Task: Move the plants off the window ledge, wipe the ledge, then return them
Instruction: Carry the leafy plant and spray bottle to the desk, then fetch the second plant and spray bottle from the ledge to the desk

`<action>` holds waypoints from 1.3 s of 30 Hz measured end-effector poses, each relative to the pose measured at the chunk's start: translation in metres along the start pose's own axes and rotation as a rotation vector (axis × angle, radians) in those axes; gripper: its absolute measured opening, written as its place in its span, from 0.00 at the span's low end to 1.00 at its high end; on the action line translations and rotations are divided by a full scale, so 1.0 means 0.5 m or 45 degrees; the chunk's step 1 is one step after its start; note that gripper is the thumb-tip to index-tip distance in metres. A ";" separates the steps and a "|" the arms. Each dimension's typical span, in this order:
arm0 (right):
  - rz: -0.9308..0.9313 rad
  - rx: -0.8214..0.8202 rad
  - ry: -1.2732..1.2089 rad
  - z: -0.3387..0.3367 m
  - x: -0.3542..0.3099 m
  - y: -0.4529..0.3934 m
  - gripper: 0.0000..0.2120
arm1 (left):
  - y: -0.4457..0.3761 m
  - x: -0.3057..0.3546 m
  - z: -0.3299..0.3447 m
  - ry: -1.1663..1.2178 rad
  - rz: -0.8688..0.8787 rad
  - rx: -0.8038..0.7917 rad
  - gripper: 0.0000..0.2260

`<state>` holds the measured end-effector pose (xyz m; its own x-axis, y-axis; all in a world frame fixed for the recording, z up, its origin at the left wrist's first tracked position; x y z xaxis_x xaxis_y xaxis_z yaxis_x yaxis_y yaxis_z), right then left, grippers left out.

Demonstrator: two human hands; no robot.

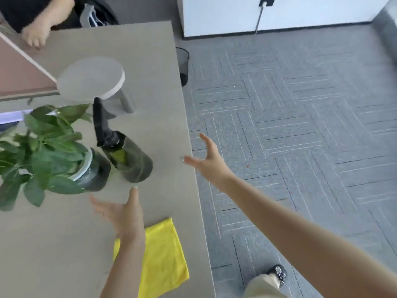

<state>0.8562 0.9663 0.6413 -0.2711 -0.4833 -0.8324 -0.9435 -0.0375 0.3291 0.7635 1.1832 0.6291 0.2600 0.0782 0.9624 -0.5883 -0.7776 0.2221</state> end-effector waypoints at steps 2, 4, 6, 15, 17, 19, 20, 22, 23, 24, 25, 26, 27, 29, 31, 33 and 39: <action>0.051 0.094 -0.079 -0.132 0.083 0.053 0.37 | 0.103 0.008 0.071 -0.002 0.170 -0.155 0.38; 0.117 0.238 -0.161 -0.273 0.185 0.124 0.33 | 0.217 0.007 0.171 -0.040 0.296 -0.412 0.38; 0.221 0.439 -0.237 -0.416 0.307 0.209 0.31 | 0.340 -0.010 0.285 -0.105 0.330 -0.658 0.35; 0.565 1.079 -0.414 -0.928 0.736 0.565 0.17 | 0.907 -0.116 0.758 -0.322 0.197 -1.488 0.15; 0.618 1.157 -0.442 -0.999 0.793 0.615 0.15 | 1.020 -0.129 0.824 -0.401 0.167 -1.705 0.13; 0.660 1.241 -0.455 -1.065 0.844 0.648 0.13 | 1.109 -0.147 0.889 -0.500 0.141 -1.868 0.12; 0.683 1.276 -0.472 -1.095 0.869 0.656 0.13 | 1.145 -0.158 0.923 -0.551 0.138 -1.929 0.12; 0.720 1.335 -0.498 -1.155 0.912 0.661 0.13 | 1.209 -0.174 0.996 -0.629 0.150 -2.024 0.12; 0.737 1.365 -0.503 -1.187 0.936 0.659 0.13 | 1.238 -0.182 1.039 -0.657 0.160 -2.057 0.12; 0.752 1.396 -0.511 -1.220 0.960 0.654 0.13 | 1.266 -0.188 1.086 -0.681 0.166 -2.083 0.12; 0.766 1.432 -0.525 -1.259 0.985 0.646 0.13 | 1.296 -0.194 1.138 -0.699 0.169 -2.108 0.12; 0.781 1.470 -0.539 -1.301 1.007 0.636 0.13 | 1.328 -0.197 1.192 -0.707 0.175 -2.143 0.12; 0.798 1.508 -0.549 -1.345 1.028 0.622 0.12 | 1.361 -0.199 1.251 -0.708 0.182 -2.186 0.12; 0.824 1.585 -0.572 -1.441 1.073 0.586 0.12 | 1.431 -0.206 1.380 -0.717 0.224 -2.273 0.12; 0.858 1.649 -0.602 -1.540 1.109 0.544 0.12 | 1.505 -0.207 1.508 -0.753 0.285 -2.357 0.12; 0.874 1.687 -0.644 -1.636 1.143 0.503 0.11 | 1.589 -0.198 1.625 -0.775 0.342 -2.449 0.12; 1.008 1.783 -0.778 -1.840 1.247 0.441 0.11 | 1.802 -0.191 1.874 -0.866 0.358 -2.647 0.12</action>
<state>0.6540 -0.1481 0.6051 -0.4304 0.3832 -0.8172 0.1003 0.9201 0.3786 0.9262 -0.1094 0.5910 -0.0757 -0.4110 0.9085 -0.2758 0.8842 0.3770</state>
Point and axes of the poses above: each hand's wrist, its own y-axis away from the middle knuckle, its own z-axis out of the palm, x = y × z, the point moved 6 cm from there along -y, towards the middle knuckle, and after that the axes turned 15 degrees about y, right-handed, at the moved point
